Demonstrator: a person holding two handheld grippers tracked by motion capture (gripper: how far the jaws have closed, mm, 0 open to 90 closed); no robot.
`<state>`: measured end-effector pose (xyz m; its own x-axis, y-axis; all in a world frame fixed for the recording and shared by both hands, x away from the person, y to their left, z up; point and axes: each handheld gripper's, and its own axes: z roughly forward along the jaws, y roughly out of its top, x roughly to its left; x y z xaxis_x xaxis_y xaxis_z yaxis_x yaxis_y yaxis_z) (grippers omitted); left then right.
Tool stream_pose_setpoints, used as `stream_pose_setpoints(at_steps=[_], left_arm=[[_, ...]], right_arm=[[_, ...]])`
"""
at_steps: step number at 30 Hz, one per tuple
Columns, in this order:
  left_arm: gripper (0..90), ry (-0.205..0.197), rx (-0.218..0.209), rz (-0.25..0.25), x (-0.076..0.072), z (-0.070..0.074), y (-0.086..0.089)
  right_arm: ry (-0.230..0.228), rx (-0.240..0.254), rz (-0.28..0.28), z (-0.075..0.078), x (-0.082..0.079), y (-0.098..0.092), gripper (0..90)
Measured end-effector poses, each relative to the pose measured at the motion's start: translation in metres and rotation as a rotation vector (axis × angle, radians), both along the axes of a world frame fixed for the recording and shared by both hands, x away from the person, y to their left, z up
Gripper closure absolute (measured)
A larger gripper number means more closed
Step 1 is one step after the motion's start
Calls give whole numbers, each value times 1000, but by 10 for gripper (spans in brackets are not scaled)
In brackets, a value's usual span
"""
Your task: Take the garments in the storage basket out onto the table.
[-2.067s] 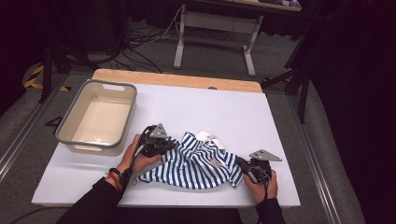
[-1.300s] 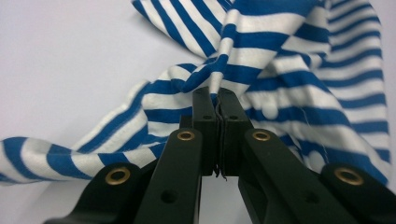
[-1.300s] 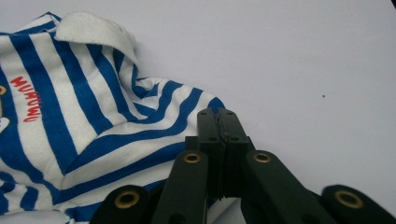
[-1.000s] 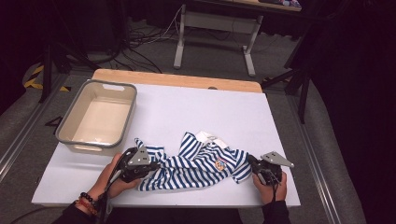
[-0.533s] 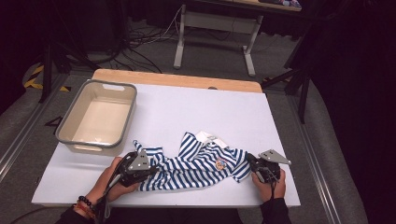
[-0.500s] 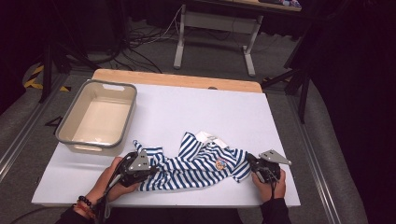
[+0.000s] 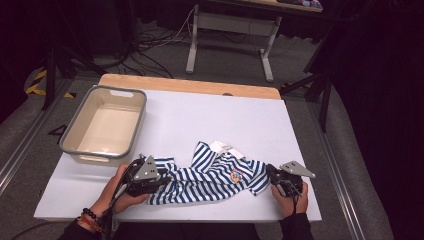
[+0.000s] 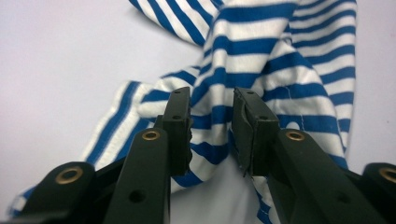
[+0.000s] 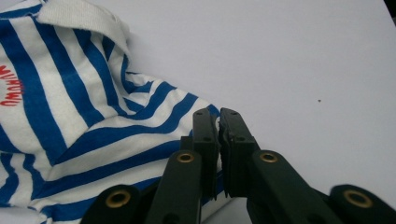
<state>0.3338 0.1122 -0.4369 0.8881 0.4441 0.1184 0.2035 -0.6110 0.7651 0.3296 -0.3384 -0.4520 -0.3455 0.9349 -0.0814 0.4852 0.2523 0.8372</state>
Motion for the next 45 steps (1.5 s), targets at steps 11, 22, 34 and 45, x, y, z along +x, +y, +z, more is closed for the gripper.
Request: stream_pose_setpoints(at_steps=[11,22,34,45], left_arm=[[468,-63,-95,72,10,20,-2],[354,-87,-175,71,40,48,-31],[320,-15,-102,8,79,46,-87],[214,92,-25,18,100,15,-120]], right_arm=[[-53,38,-4,4,-3,0,629],[-9,13,30,-2,2,6,503],[50,-33,43,-5,8,10,463],[66,-67,51,-6,9,14,441]])
